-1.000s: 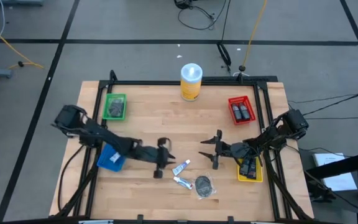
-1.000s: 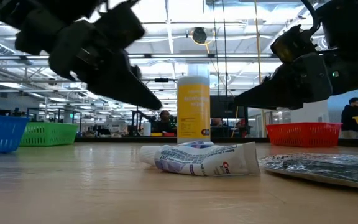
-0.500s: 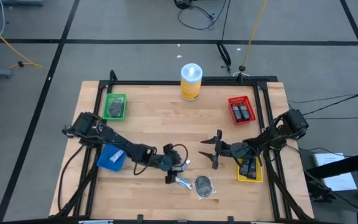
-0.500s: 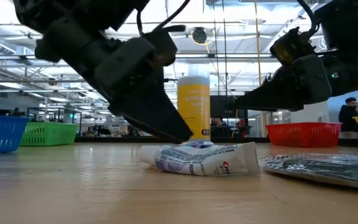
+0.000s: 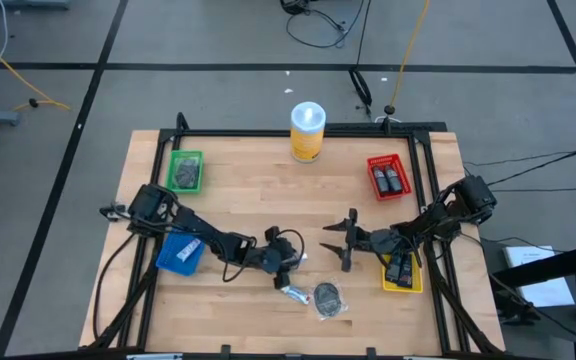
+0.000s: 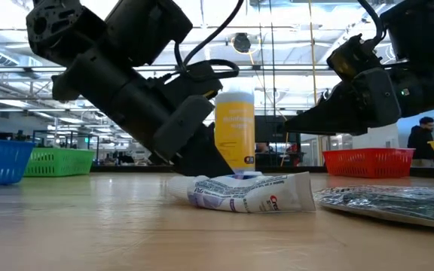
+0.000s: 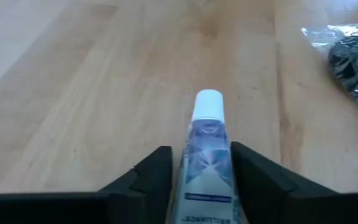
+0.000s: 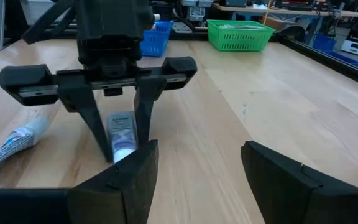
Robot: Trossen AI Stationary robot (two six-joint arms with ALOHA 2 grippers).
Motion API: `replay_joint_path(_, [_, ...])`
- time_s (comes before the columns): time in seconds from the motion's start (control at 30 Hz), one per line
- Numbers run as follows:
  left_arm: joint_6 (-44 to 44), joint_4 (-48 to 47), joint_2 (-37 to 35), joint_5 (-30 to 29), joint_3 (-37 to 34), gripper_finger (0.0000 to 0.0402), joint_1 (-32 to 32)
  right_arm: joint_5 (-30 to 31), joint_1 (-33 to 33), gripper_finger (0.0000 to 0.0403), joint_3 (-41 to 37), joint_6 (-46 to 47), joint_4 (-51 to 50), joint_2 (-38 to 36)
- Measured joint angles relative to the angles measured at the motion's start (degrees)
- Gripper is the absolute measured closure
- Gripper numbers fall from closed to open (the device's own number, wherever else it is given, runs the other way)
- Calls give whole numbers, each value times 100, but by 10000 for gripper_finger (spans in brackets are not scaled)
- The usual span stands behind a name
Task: Pick & Place Travel size toiletries
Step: Put the toothpaste into the blue bin
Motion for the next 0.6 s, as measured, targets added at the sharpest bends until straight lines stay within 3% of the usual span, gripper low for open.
replay_joint_path(0.27, [192,-1020,-451,-472,-11,334,-9,-1,-2,181,0,6,-4,0])
replay_joint_path(0.47, [-441,-3192,-1822,-1081,-19,376,-8,1,-2,181,1,-5,6,0])
replay_joint_path(0.6, [-1433,-4957,-2921,-1020,-17,381,13,4,-54,181,0,-45,12,0])
